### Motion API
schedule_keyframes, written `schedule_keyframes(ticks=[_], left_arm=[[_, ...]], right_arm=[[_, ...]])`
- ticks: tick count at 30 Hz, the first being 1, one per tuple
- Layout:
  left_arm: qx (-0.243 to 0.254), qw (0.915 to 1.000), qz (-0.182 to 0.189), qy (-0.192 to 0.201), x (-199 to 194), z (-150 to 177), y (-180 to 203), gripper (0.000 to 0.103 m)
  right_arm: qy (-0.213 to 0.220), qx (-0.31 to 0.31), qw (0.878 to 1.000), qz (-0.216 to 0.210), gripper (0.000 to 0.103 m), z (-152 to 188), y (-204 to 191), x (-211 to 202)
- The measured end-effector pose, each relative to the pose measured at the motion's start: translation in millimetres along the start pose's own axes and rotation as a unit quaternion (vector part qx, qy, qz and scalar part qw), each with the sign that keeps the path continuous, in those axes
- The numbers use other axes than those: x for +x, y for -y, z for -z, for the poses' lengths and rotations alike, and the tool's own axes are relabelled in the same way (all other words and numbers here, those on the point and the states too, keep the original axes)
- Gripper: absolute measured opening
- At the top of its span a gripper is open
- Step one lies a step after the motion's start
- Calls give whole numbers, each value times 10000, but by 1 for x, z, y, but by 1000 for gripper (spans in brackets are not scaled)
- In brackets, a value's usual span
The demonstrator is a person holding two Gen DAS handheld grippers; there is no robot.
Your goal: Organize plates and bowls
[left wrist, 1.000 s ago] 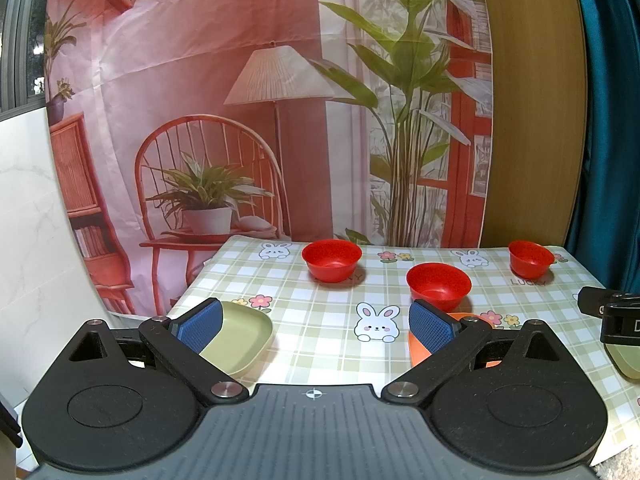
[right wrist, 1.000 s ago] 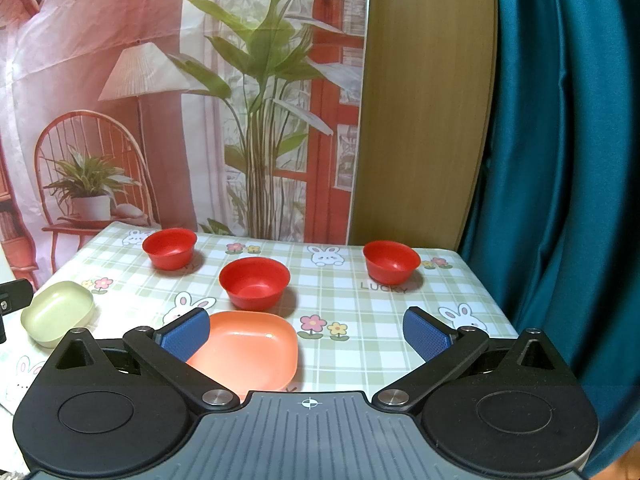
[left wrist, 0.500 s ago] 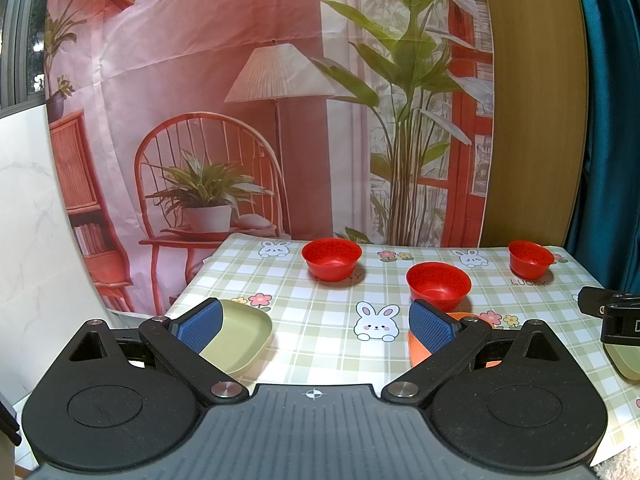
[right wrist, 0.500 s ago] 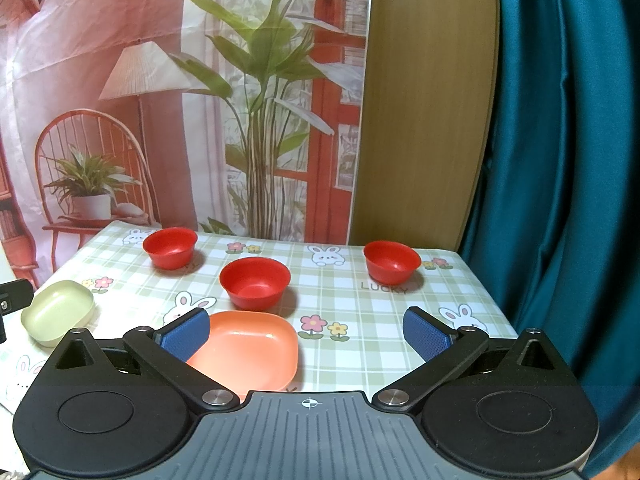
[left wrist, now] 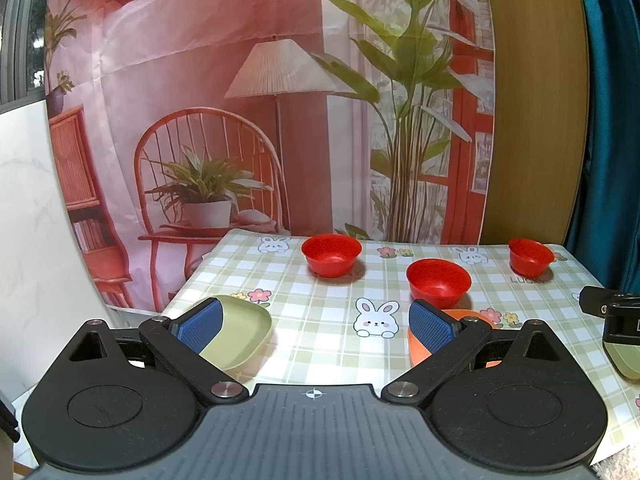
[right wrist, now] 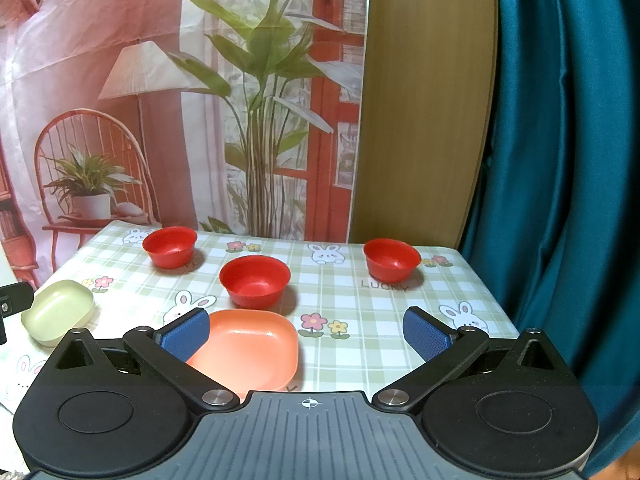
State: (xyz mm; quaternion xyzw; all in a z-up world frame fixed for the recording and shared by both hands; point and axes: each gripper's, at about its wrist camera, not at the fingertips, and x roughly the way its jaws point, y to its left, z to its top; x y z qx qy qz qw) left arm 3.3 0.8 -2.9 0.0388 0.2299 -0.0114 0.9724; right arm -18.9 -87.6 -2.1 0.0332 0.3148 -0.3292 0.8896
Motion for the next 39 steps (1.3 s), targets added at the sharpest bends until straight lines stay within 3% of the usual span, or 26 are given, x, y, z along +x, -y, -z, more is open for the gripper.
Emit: schedule_keyframes(ticks=[39], left_arm=[[-155,9995,29,-280,8,0,-5,101]], right_arm=[[0,64,10000,-54,103,3,-2,-4]])
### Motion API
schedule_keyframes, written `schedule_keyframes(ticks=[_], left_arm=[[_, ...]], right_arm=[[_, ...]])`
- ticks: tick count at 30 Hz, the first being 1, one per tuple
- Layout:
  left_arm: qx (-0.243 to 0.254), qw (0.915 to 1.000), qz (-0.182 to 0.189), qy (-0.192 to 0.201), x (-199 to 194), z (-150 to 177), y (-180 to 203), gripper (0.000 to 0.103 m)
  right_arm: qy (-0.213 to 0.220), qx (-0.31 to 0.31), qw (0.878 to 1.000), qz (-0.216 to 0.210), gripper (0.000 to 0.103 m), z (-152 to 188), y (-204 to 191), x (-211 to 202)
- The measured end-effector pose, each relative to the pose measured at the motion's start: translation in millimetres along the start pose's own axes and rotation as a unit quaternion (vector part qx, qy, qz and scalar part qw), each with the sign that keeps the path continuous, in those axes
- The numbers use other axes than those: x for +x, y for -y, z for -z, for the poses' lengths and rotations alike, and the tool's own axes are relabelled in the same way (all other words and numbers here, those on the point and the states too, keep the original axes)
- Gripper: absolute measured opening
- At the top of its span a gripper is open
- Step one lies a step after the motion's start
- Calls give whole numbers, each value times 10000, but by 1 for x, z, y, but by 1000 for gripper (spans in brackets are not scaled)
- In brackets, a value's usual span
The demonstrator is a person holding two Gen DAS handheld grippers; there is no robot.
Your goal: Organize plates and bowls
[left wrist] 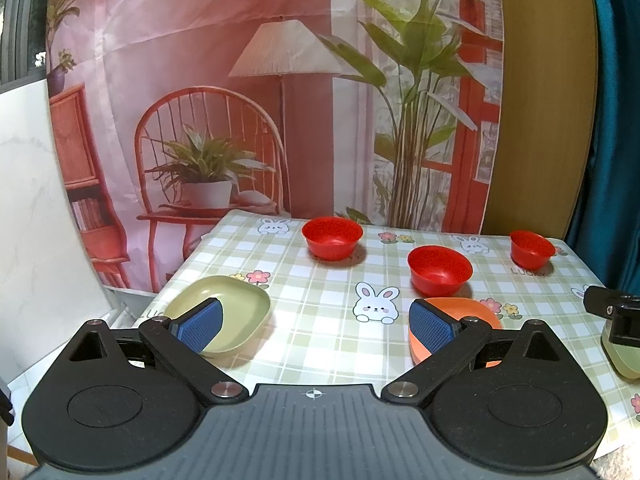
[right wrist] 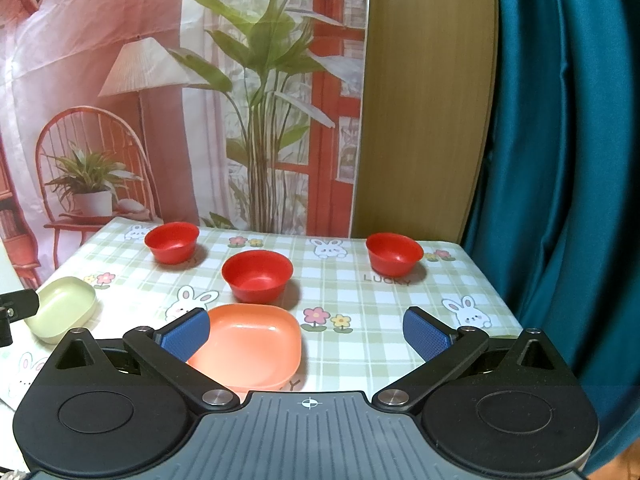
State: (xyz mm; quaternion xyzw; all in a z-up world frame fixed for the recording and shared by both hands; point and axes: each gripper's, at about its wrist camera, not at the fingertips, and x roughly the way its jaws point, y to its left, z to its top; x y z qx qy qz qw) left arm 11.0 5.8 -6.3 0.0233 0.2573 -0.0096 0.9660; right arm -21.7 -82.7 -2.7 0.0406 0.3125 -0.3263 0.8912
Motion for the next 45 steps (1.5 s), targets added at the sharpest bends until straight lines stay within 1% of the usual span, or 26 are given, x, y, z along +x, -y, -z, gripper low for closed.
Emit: schedule_keyframes(ticks=[4,8,11,15,20,23,24,25,26,28,31,32,34,37,40,43,45], left_arm=[[41,10000,7,84,2,-9,-5,101],[6,9995,-140,266,9,-25,-17,101],[-8,9995,-98,290,19,-41,-26,100],[41,9991,-263,336,37,-59,-39,100],[139,9984,-451,313,60,-74,-60,100],[215,9973,-660,243,79,-82,-75,99],[198,9972,-690,212,86,-85,-82,96],[179,9977,-623,195,91,-87,-88,87],[152,9983,-535,178,95,-88,-94,83],[28,9989,-438,137,105,-91,-107,81],[-60,9983,-553,180,119,-91,-123,79],[-77,9977,-641,201,124,-91,-128,78],[-208,9969,-718,249,132,-88,-140,70],[-422,9975,-535,187,146,-81,-157,69],[-362,9965,-759,7,160,-71,-171,67],[-227,9951,-933,-234,175,-61,-181,66],[-228,9941,-988,-375,183,-53,-188,66]], right_arm=[[169,227,9994,-216,103,-12,11,0],[399,333,9979,-392,103,-25,16,8],[372,484,9967,-536,103,-41,18,22],[443,692,9937,-763,103,-57,15,44],[625,897,9876,-1130,103,-67,3,70],[503,861,9872,-1243,103,-73,-9,91],[465,797,9882,-1219,103,-74,-15,99],[429,758,9894,-1165,103,-75,-21,105],[379,739,9898,-1161,103,-76,-27,112],[226,657,9889,-1317,103,-77,-40,126],[14,362,9901,-1353,103,-76,-66,145],[-57,255,9900,-1386,103,-76,-76,150],[-192,130,9880,-1525,103,-74,-93,160],[-383,-17,9843,-1725,102,-71,-118,178],[-579,-85,9827,-1757,101,-67,-139,196],[-838,-129,9740,-2100,99,-63,-158,215],[-946,-246,9699,-2229,97,-59,-173,224]])
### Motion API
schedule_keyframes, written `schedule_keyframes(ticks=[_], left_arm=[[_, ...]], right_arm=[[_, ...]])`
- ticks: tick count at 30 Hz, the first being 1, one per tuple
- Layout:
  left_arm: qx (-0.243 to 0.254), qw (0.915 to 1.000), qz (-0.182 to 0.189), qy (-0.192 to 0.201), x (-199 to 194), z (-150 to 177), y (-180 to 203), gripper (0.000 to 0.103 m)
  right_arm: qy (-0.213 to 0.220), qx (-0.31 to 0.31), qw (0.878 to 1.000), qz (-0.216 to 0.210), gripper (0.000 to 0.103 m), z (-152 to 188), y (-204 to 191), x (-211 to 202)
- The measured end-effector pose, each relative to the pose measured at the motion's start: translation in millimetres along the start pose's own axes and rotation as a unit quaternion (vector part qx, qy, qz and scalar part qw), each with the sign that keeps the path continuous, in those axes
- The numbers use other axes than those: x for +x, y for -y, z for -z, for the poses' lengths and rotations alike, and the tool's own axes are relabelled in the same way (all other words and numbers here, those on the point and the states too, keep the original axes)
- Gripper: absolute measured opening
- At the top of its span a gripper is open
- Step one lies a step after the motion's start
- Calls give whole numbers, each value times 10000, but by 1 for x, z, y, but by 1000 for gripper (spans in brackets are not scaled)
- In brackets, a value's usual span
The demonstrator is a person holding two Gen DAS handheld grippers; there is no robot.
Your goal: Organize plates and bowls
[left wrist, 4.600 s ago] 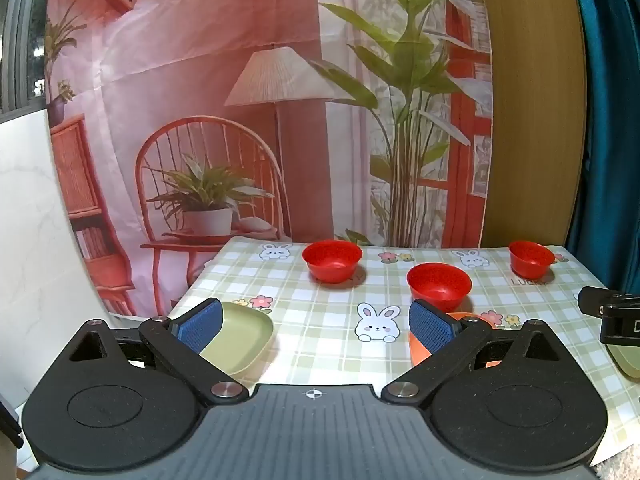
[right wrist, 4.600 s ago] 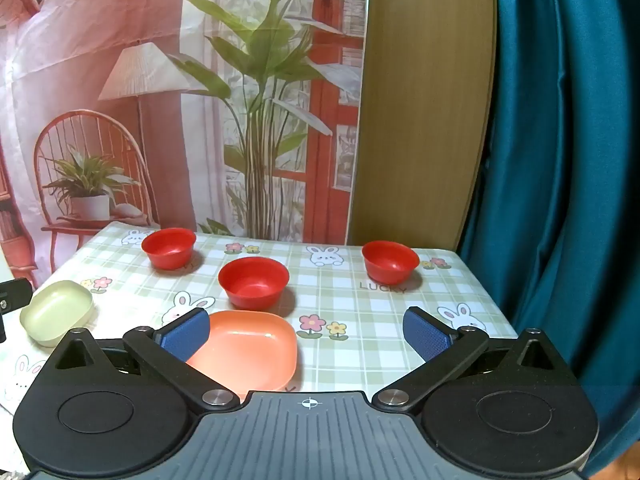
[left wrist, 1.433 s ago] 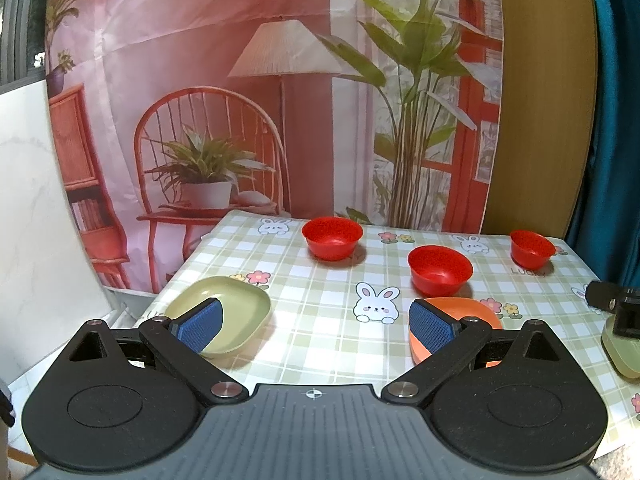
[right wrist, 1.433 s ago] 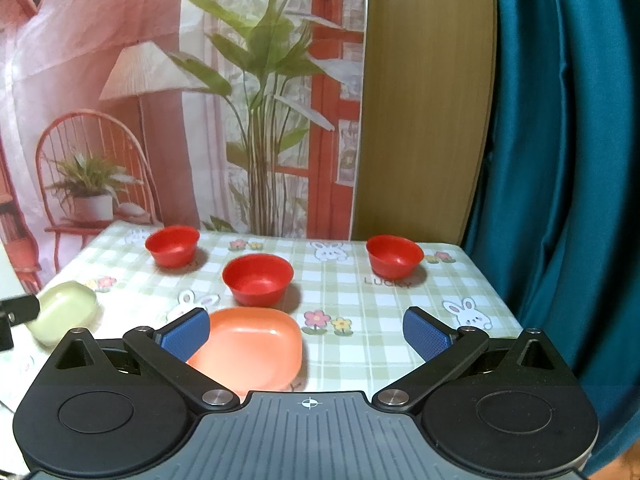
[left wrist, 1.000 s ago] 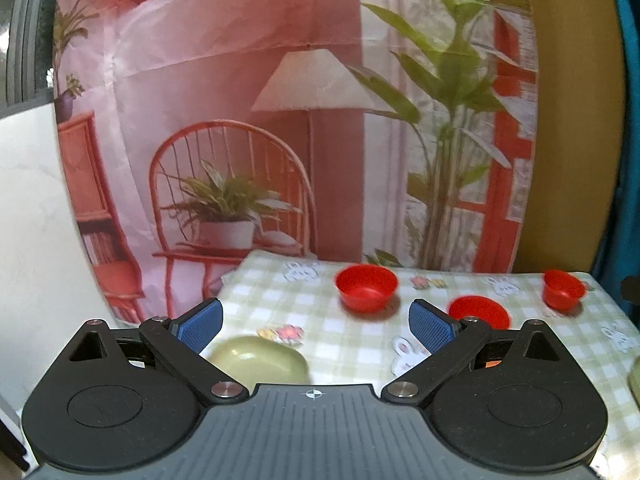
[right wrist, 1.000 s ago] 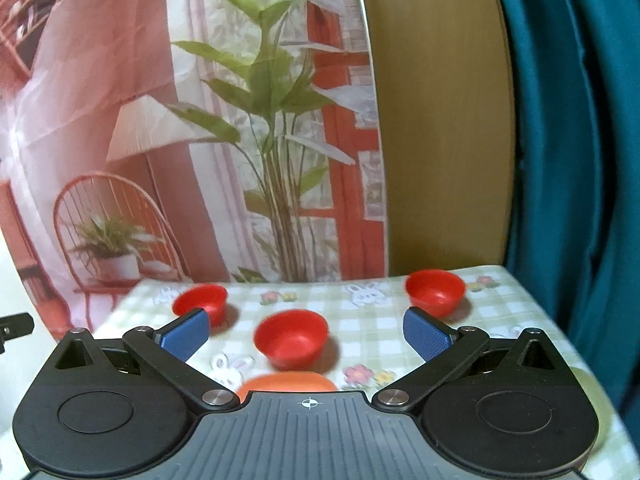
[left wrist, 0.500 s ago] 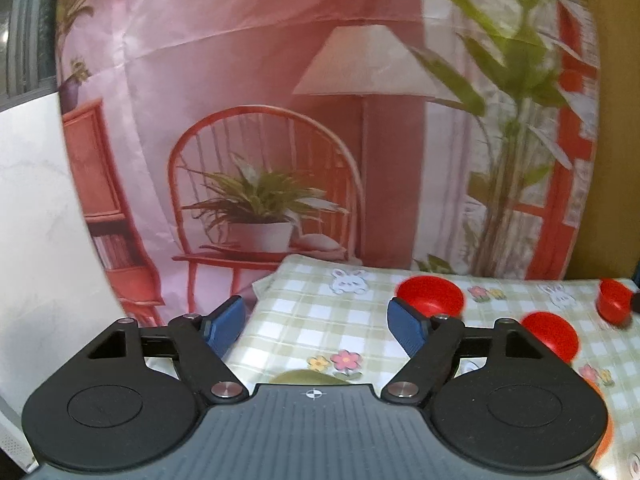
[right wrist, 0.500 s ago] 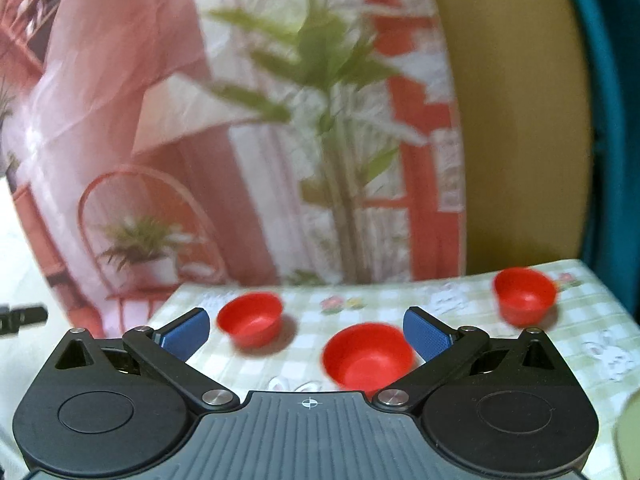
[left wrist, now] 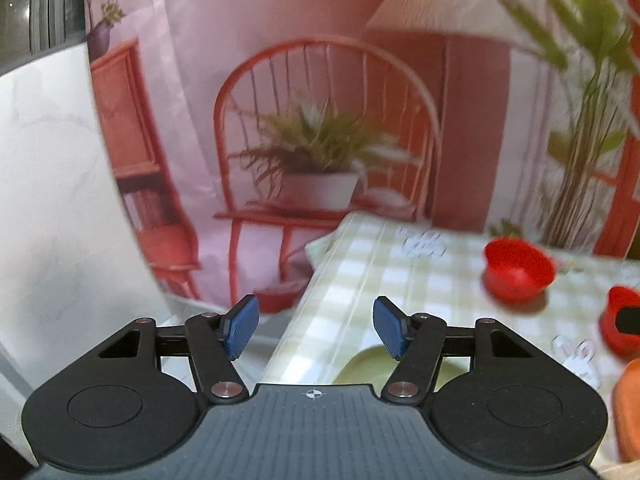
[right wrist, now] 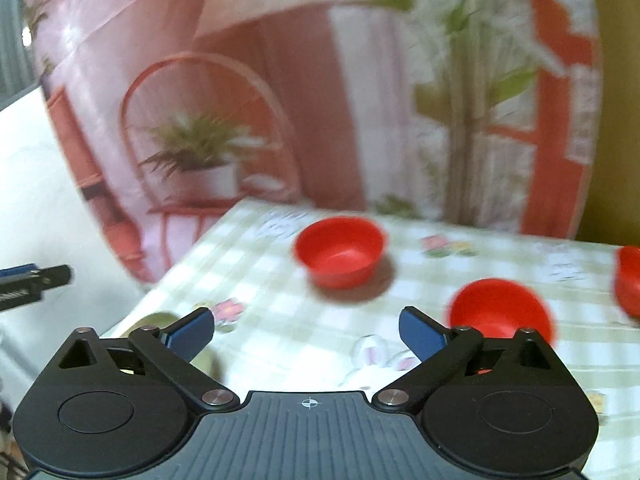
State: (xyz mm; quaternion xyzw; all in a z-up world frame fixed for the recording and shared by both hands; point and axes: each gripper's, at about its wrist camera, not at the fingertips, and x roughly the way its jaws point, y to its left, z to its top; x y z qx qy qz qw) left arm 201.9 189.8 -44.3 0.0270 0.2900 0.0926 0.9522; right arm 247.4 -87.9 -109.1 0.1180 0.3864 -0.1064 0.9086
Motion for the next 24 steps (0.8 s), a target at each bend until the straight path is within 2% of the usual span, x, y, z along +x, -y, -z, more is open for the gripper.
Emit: schedule_keyframes(ticks=[4,8,12,14,16,18,20,22,24], left_arm=[[-100,9995,129,-267,23,14,-14,66],[-1,9989,134,-445,43,27,-20,66],[72,9979,252,-596,54,43,-18,64],[36,9972,193,-728,59,51,-18,62],[-146,9962,242,-828,63,58,-21,52],[-315,9949,329,-897,67,65,-24,48],[-408,9940,384,-942,68,70,-25,38],[-415,9938,349,-972,70,74,-23,23],[-434,9934,323,-1012,73,78,-23,16]], right_arm=[[-164,-389,9991,-98,94,5,-23,26],[-389,-703,9966,-193,76,12,-42,49],[-697,-929,9927,-321,53,25,-56,73],[-796,-1065,9902,-421,47,32,-63,80],[-890,-1200,9874,-525,41,37,-69,87],[-927,-1275,9853,-651,36,41,-74,89],[-913,-1339,9842,-715,33,43,-78,93],[-973,-1324,9839,-707,28,44,-79,96],[-1068,-1234,9837,-752,21,45,-77,100]])
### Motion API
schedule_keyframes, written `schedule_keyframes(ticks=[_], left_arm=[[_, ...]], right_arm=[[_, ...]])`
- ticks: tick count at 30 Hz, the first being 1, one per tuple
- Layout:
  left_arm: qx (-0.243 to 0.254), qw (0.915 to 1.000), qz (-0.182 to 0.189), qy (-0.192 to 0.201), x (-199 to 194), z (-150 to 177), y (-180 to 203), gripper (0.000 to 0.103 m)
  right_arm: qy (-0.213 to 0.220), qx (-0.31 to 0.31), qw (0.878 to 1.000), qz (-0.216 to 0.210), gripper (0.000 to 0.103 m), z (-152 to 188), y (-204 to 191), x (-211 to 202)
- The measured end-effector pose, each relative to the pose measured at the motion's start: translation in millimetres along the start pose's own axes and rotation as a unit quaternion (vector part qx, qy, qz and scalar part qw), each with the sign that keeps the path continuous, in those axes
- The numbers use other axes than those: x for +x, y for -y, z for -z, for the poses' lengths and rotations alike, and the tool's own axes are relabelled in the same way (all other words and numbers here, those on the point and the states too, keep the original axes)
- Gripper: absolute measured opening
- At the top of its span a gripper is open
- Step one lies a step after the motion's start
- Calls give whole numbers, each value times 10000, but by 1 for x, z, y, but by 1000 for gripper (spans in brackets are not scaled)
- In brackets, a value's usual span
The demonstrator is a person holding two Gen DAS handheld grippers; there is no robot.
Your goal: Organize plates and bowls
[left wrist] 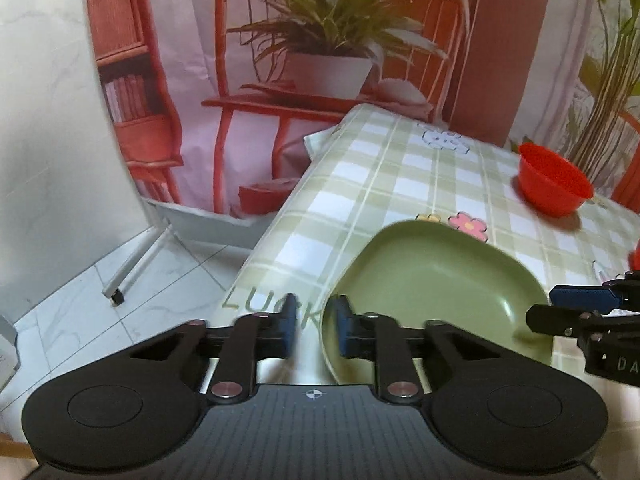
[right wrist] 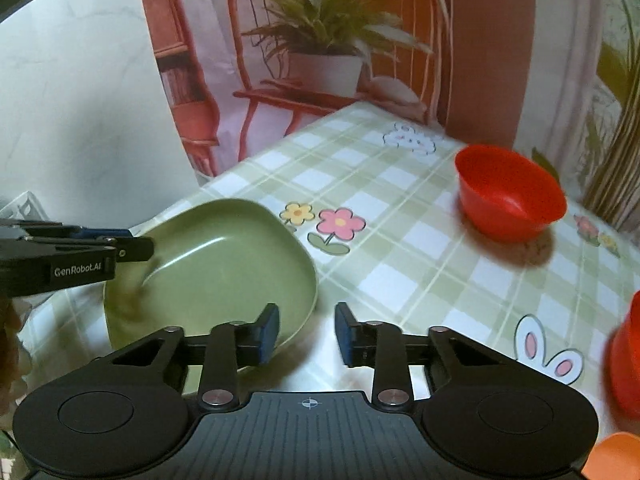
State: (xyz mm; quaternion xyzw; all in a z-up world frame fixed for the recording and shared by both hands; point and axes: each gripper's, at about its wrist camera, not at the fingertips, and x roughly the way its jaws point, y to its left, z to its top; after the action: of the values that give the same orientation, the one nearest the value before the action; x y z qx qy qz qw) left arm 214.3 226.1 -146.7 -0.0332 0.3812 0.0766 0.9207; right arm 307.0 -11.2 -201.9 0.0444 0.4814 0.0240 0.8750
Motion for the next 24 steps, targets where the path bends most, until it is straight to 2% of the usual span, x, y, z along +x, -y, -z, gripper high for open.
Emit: schedule_keyframes(ticks=[4,10,17,24], left_arm=[[-186,9998,69,-47,0,8,-1,9],[-229,9997,77,-98,-13,19,7,8],[-30,9996,236,-116,-34,24,25,8],[297,9980,549,-127,-51,24,62,9]], right_arm=[[73,70,9999,-84,14,3,1,-2],[77,379,9992,-124,11,12,8,-12],[134,802,9967,-80,9,26,27,-34],[431,1257,9911,109,8,35,60,-68]])
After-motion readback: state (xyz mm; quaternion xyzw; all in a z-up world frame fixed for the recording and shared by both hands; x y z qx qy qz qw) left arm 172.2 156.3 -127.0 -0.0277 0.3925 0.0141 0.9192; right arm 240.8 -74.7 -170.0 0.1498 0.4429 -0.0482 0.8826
